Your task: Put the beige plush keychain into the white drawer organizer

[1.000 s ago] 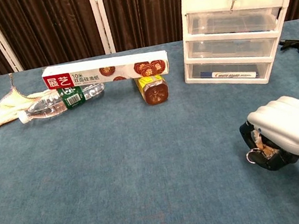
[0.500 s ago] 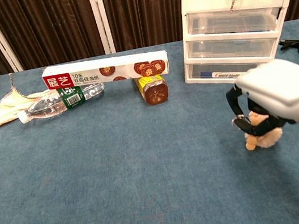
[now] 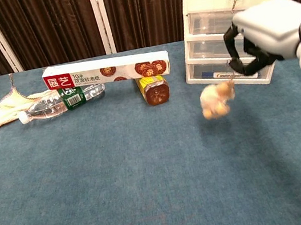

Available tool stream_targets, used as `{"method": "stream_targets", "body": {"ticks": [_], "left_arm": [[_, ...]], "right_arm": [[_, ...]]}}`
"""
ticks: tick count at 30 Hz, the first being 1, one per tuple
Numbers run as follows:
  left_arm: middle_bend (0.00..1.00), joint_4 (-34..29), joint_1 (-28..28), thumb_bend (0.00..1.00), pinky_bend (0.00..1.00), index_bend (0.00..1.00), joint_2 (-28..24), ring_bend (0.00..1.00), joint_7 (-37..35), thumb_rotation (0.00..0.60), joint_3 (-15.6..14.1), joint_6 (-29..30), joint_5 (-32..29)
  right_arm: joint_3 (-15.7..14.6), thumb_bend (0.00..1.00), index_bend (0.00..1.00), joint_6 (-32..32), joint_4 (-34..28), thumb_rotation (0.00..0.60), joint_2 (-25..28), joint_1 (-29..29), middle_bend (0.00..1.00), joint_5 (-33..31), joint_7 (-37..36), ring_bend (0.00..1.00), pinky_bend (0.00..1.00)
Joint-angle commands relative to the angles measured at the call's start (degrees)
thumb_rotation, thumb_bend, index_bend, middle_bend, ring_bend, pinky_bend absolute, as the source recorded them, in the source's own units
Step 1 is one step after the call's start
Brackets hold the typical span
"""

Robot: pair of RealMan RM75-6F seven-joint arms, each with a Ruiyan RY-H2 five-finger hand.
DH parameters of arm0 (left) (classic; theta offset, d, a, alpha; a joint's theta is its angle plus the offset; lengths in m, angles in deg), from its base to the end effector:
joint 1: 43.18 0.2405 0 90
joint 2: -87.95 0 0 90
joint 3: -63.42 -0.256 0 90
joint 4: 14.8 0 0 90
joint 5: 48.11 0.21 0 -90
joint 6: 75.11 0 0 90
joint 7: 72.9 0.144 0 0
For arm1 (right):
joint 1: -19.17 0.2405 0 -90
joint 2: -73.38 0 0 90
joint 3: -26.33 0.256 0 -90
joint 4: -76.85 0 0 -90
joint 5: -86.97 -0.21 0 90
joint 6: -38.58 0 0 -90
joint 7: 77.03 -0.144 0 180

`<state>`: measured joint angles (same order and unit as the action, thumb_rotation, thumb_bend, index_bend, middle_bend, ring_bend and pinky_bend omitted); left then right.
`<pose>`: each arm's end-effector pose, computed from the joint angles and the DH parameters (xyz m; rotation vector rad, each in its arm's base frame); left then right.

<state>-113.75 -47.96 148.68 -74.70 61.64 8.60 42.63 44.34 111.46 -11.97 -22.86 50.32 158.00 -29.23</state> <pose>-0.2897 0.1608 0.1495 -1.4846 -1.0185 -0.9436 -0.1375 -0.3186 0.0096 1.5713 -0.5729 0.8800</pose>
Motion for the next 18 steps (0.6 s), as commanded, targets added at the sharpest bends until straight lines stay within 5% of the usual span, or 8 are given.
{"method": "stream_targets", "body": {"ticks": [1, 18], "left_arm": [[0.00, -0.2, -0.1, 0.04, 0.00, 0.00, -0.1, 0.00, -0.1, 0.528, 0.0, -0.3, -0.2], [0.00, -1.1, -0.6, 0.04, 0.00, 0.00, -0.6, 0.00, -0.9, 0.530, 0.2, -1.7, -1.5]], "right_arm": [[1.7, 0.48, 0.65, 0.1, 2.5, 0.600, -0.1, 1.7, 1.00, -0.3, -1.2, 1.00, 0.89], [5.1, 0.48, 0.65, -0.6, 14.1, 0.600, -2.3, 7.6, 1.00, -2.0, -5.1, 1.00, 0.89]]}}
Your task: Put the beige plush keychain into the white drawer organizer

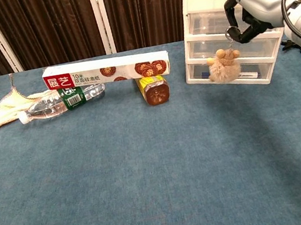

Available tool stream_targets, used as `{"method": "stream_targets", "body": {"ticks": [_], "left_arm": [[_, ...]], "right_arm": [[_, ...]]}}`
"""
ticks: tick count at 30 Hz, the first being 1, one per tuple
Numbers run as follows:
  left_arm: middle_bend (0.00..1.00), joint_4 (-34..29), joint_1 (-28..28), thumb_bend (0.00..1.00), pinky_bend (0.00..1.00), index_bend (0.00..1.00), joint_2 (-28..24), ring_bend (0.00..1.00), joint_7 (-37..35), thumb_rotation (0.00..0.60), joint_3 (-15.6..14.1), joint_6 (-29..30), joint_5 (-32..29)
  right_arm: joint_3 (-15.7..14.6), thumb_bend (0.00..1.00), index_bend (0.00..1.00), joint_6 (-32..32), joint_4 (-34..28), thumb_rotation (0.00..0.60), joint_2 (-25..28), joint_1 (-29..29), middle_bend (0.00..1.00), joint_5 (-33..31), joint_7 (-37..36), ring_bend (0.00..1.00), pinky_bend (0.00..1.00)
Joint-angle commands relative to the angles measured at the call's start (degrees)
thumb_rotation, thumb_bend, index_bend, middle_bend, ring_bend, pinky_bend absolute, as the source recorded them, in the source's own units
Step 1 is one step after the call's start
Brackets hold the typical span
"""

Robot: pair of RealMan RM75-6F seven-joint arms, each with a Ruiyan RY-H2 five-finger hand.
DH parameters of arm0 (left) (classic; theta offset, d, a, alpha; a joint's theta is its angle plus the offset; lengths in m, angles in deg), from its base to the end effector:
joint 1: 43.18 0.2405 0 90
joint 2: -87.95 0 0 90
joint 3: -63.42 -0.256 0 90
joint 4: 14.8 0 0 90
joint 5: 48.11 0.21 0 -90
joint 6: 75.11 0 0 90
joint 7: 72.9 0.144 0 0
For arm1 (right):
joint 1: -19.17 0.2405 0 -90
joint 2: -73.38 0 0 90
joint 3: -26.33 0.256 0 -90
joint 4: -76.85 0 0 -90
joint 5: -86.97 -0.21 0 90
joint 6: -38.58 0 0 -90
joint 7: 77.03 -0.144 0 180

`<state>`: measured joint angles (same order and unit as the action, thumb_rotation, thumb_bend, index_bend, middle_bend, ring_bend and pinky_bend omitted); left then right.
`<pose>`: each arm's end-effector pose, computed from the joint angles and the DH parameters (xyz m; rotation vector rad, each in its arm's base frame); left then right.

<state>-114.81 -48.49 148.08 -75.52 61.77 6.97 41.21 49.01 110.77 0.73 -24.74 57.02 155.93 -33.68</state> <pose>-0.2898 0.1636 0.1489 -1.4757 -1.0598 -0.9357 -0.1384 -0.3718 0.0233 1.4681 -0.4957 0.8816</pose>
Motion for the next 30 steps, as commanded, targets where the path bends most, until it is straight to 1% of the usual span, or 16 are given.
{"method": "stream_targets", "body": {"ticks": [1, 6, 9, 14, 21, 26, 30], "left_arm": [[0.00, -0.1, -0.1, 0.04, 0.00, 0.00, 0.0, 0.00, -0.1, 0.532, 0.1, -0.2, -0.2], [0.00, -0.2, -0.2, 0.04, 0.00, 0.00, -0.1, 0.00, -0.3, 0.531, 0.2, -0.5, -0.7], [0.00, -0.3, -0.2, 0.05, 0.00, 0.00, -0.2, 0.00, -0.4, 0.532, 0.2, -0.7, -0.9], [0.00, -0.4, -0.3, 0.05, 0.00, 0.00, -0.3, 0.00, -0.6, 0.529, 0.2, -0.8, -0.8], [0.00, -0.4, -0.3, 0.05, 0.00, 0.00, -0.3, 0.00, -0.9, 0.533, 0.1, -0.8, -0.7], [0.00, -0.5, -0.4, 0.04, 0.00, 0.00, -0.4, 0.00, -1.2, 0.528, 0.2, -1.0, -1.0], [0.00, -0.6, -0.4, 0.04, 0.00, 0.00, -0.5, 0.00, -1.3, 0.531, 0.2, -1.1, -1.1]], "right_arm": [[0.7, 0.48, 0.65, 0.3, 2.1, 0.600, -0.6, 1.3, 1.00, 0.0, -0.9, 1.00, 0.89], [2.1, 0.48, 0.66, 2.1, 5.1, 0.600, -1.4, 2.9, 1.00, 0.4, -1.8, 1.00, 0.89], [2.1, 0.48, 0.66, 3.4, 7.0, 0.600, -2.0, 3.5, 1.00, 1.4, -3.0, 1.00, 0.89], [0.7, 0.48, 0.66, 5.7, 11.4, 0.600, -3.5, 4.3, 1.00, 4.1, -5.6, 1.00, 0.89], [-1.7, 0.48, 0.67, 8.5, 20.0, 0.600, -6.5, 5.5, 1.00, 8.1, -8.8, 1.00, 0.89], [-1.9, 0.48, 0.67, 9.6, 26.0, 0.600, -8.2, 6.6, 1.00, 9.4, -11.5, 1.00, 0.89], [-1.7, 0.48, 0.67, 10.3, 29.1, 0.600, -9.0, 7.4, 1.00, 9.8, -13.0, 1.00, 0.89]]}}
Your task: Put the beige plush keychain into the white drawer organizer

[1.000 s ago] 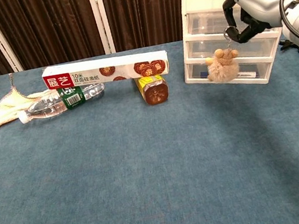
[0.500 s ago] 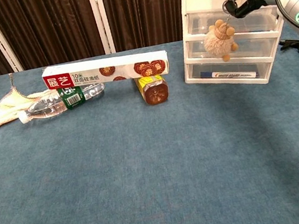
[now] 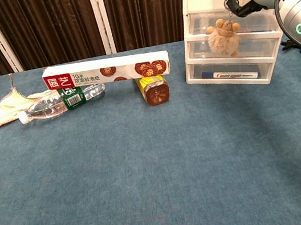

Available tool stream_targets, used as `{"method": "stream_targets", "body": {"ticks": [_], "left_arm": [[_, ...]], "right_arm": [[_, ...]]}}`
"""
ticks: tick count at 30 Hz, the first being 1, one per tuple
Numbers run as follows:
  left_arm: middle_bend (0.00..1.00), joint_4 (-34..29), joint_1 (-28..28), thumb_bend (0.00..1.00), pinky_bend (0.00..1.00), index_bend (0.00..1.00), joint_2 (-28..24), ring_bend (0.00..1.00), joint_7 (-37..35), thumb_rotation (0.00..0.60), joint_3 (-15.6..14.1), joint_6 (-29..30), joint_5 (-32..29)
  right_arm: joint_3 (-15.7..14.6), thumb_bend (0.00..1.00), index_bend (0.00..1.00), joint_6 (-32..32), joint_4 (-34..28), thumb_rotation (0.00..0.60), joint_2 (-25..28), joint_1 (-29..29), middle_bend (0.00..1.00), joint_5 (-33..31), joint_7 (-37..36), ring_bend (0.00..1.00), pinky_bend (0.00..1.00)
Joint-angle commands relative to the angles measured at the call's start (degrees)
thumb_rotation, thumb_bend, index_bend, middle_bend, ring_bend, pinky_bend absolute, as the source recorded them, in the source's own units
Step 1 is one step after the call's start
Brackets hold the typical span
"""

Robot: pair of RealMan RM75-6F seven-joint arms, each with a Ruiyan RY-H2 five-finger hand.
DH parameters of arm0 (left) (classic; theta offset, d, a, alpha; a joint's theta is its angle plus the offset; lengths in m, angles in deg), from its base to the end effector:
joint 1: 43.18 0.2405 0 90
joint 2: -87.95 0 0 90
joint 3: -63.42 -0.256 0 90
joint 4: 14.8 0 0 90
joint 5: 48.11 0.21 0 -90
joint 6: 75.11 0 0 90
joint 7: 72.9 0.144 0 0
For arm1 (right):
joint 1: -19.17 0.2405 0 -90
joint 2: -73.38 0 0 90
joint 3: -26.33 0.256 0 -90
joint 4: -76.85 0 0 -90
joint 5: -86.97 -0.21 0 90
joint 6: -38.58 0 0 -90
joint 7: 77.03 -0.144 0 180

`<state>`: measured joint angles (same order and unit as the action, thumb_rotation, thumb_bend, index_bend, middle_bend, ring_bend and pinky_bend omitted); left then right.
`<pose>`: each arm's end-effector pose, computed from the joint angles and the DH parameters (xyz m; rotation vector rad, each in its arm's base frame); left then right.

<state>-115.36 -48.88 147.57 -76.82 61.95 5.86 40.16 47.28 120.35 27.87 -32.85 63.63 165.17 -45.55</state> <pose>-0.2905 0.1659 0.1495 -1.4635 -1.0941 -0.9367 -0.1453 -0.4027 0.0295 1.3273 -0.1941 0.9537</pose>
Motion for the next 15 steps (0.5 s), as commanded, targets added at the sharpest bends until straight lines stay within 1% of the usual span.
{"method": "stream_targets", "body": {"ticks": [1, 9, 15], "left_arm": [[0.00, -0.1, 0.0, 0.04, 0.00, 0.00, -0.1, 0.00, -0.1, 0.535, 0.0, 0.0, 0.0], [0.00, -0.3, 0.0, 0.04, 0.00, 0.00, -0.2, 0.00, -0.4, 0.533, -0.1, -0.2, -0.1], [0.00, -0.5, -0.1, 0.04, 0.00, 0.00, -0.3, 0.00, -0.3, 0.530, -0.1, -0.3, -0.1]], "right_arm": [[0.2, 0.48, 0.67, 0.6, 2.6, 0.600, -1.1, 0.9, 1.00, 0.4, -1.5, 1.00, 0.89], [0.5, 0.48, 0.67, 0.9, 6.4, 0.600, -1.9, 1.8, 1.00, 0.0, -3.1, 1.00, 0.89], [0.1, 0.48, 0.67, 0.6, 8.4, 0.600, -2.0, 1.8, 1.00, -0.2, -3.5, 1.00, 0.89]]}}
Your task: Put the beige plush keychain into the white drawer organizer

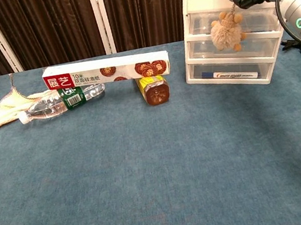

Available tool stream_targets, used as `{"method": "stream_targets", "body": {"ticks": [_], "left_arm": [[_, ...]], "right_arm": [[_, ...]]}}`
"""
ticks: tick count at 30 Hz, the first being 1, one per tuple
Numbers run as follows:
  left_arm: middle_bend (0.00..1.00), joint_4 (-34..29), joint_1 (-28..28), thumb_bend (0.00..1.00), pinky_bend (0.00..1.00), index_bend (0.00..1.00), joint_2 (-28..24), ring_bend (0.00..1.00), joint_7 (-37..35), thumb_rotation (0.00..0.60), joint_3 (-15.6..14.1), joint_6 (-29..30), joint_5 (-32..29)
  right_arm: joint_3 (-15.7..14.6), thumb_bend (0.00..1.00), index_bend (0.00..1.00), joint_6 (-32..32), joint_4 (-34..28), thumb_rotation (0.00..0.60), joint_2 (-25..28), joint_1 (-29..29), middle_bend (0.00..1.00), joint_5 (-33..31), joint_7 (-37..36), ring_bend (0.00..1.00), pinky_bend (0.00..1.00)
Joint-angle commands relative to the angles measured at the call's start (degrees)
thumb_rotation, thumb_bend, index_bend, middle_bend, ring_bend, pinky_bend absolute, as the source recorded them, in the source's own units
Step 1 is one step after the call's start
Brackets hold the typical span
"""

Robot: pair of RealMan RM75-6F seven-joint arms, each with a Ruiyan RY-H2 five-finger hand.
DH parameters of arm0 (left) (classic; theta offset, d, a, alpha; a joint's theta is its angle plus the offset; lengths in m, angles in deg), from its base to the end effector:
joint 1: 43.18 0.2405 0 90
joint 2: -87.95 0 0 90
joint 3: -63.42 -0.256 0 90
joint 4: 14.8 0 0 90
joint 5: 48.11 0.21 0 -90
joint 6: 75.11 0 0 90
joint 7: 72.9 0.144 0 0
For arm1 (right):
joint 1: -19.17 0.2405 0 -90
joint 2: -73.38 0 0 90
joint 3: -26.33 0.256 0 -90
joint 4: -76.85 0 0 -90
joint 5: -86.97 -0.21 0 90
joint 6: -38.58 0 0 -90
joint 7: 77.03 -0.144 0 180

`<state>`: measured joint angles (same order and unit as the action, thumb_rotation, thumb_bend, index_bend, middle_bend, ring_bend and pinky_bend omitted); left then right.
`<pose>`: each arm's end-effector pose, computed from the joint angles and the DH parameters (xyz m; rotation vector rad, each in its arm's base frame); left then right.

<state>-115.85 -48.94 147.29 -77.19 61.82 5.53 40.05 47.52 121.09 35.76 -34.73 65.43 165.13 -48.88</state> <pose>-0.2897 0.1654 0.1494 -1.4626 -1.1086 -0.9380 -0.1517 -0.4140 0.0357 1.2917 -0.1511 0.9427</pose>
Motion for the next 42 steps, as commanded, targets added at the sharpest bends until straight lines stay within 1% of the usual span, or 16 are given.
{"method": "stream_targets", "body": {"ticks": [1, 24, 33, 34, 36, 38, 42], "left_arm": [[0.00, 0.0, 0.0, 0.04, 0.00, 0.00, 0.0, 0.00, 0.1, 0.532, 0.0, 0.0, 0.0], [0.00, 0.1, 0.0, 0.05, 0.00, 0.00, 0.2, 0.00, 0.3, 0.531, -0.1, 0.2, 0.3], [0.00, 0.1, 0.0, 0.04, 0.00, 0.00, 0.1, 0.00, 0.3, 0.532, -0.1, 0.2, 0.4], [0.00, 0.1, 0.0, 0.04, 0.00, 0.00, 0.1, 0.00, 0.3, 0.533, -0.1, 0.2, 0.4], [0.00, 0.1, 0.0, 0.04, 0.00, 0.00, 0.1, 0.00, 0.3, 0.529, -0.1, 0.2, 0.4], [0.00, 0.2, 0.0, 0.04, 0.00, 0.00, 0.2, 0.00, 0.4, 0.529, -0.1, 0.3, 0.4], [0.00, 0.2, 0.0, 0.04, 0.00, 0.00, 0.2, 0.00, 0.4, 0.530, -0.1, 0.3, 0.5]], "right_arm": [[-0.2, 0.48, 0.67, -0.2, 0.9, 0.600, -0.1, 0.0, 1.00, -0.2, -0.3, 1.00, 0.89], [-2.6, 0.48, 0.67, 0.0, 2.2, 0.600, -2.6, -1.5, 1.00, -0.3, -2.0, 1.00, 0.89], [-2.9, 0.47, 0.66, -0.2, 2.8, 0.600, -2.9, -1.7, 1.00, -0.4, -2.0, 1.00, 0.89], [-2.9, 0.45, 0.64, -0.2, 2.8, 0.600, -2.9, -1.7, 1.00, -0.4, -2.0, 1.00, 0.89], [-3.0, 0.39, 0.58, -0.2, 2.8, 0.600, -2.9, -1.8, 1.00, -0.3, -2.2, 1.00, 0.89], [-3.2, 0.32, 0.47, -0.1, 2.8, 0.600, -2.8, -1.9, 1.00, -0.2, -2.3, 1.00, 0.89], [-3.7, 0.24, 0.29, 0.1, 2.8, 0.600, -2.7, -2.1, 1.00, 0.2, -2.1, 0.99, 0.89]]}}
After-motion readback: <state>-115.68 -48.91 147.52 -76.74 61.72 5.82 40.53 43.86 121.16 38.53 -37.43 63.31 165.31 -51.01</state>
